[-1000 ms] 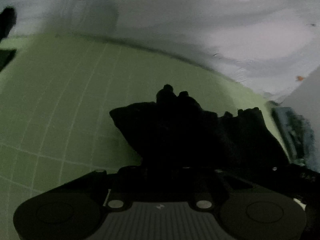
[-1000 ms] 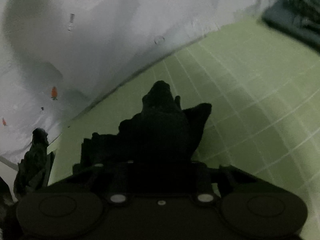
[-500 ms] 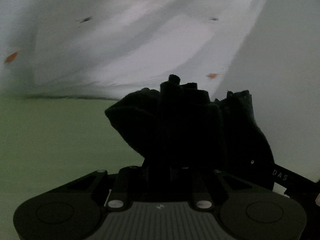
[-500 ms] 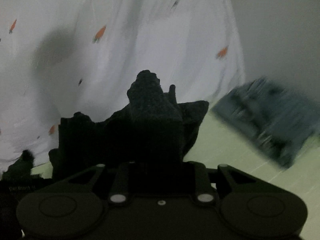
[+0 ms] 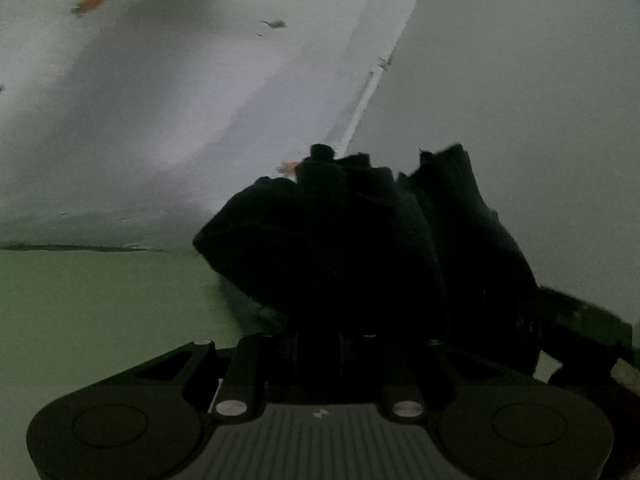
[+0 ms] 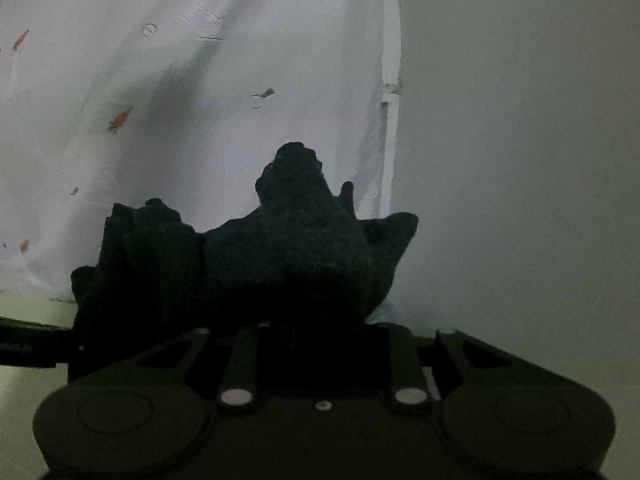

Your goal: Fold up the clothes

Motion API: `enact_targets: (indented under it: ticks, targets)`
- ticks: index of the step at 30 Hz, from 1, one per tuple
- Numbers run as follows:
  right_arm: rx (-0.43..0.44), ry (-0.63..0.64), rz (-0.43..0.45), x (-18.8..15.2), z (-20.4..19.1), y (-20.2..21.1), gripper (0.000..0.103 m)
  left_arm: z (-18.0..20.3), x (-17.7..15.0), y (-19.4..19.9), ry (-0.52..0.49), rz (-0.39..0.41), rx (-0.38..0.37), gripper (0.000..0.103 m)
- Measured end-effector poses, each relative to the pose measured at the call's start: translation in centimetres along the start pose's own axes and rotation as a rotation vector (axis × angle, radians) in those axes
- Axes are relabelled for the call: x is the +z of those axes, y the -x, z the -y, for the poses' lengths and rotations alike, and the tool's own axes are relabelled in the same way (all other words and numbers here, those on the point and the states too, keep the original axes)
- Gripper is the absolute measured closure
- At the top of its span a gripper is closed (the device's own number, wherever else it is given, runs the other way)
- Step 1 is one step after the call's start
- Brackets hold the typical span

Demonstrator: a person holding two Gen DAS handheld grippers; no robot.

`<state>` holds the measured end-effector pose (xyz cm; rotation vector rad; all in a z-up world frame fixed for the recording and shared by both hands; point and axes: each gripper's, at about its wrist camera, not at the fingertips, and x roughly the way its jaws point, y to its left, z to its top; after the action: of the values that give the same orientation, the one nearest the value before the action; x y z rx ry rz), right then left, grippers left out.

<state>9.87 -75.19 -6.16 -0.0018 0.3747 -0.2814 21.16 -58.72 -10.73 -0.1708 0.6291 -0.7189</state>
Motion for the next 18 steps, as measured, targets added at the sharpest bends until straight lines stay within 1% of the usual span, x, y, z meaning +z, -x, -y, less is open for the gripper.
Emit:
enact_targets:
  ticks: [2,3,4,5,6,7,8,9,11,13,14,15,18]
  targets:
    - [0.008,0.025,-0.002,0.4,2.2,-2.1,0.077,1.0,0.3,-2.3,-0.003,-0.006,0.008,0.084]
    - [0.011,0.041,-0.003,0.6,3.1,-3.1,0.075,1.0,0.2,-3.7,-0.008,-0.016,0.023,0.083]
    - [0.005,0.063,-0.007,0.4,3.8,-4.3,0.066,1.0,-0.1,-5.6,-0.022,-0.033,0.070,0.078]
    - [-0.020,0.092,-0.013,0.1,4.3,-5.8,0.059,1.0,-0.3,-7.6,-0.037,-0.051,0.122,0.072]
    - [-0.075,0.120,-0.009,-0.4,4.6,-7.3,0.041,0.7,-0.9,-9.4,-0.077,-0.085,0.207,0.069]
    - [-0.134,0.148,-0.004,-0.9,4.9,-8.7,0.033,0.3,-1.3,-10.8,-0.108,-0.107,0.281,0.071]
    - [-0.156,0.175,-0.001,-1.5,5.0,-9.9,0.034,-0.1,-1.7,-12.2,-0.137,-0.128,0.353,0.070]
    - [-0.173,0.202,0.002,-2.0,5.0,-11.0,0.037,-0.8,-1.7,-12.7,-0.131,-0.126,0.367,0.070]
    - [-0.173,0.194,0.042,-3.0,5.1,-11.8,0.037,-2.1,-1.7,-13.6,-0.095,-0.132,0.375,0.061]
    - [-0.111,0.129,0.053,-4.3,5.6,-12.2,0.045,-3.0,-2.0,-14.7,-0.069,-0.153,0.383,0.060]
    - [-0.083,0.088,0.021,-5.1,5.8,-13.0,0.051,-3.3,-2.4,-15.4,-0.062,-0.172,0.386,0.060]
    - [-0.057,0.045,-0.016,-5.9,6.1,-13.8,0.053,-3.6,-2.8,-16.1,-0.056,-0.190,0.390,0.060]
    - [-0.046,0.007,-0.137,-8.8,6.9,-16.2,0.055,-4.0,-4.1,-18.4,-0.059,-0.258,0.391,0.060]
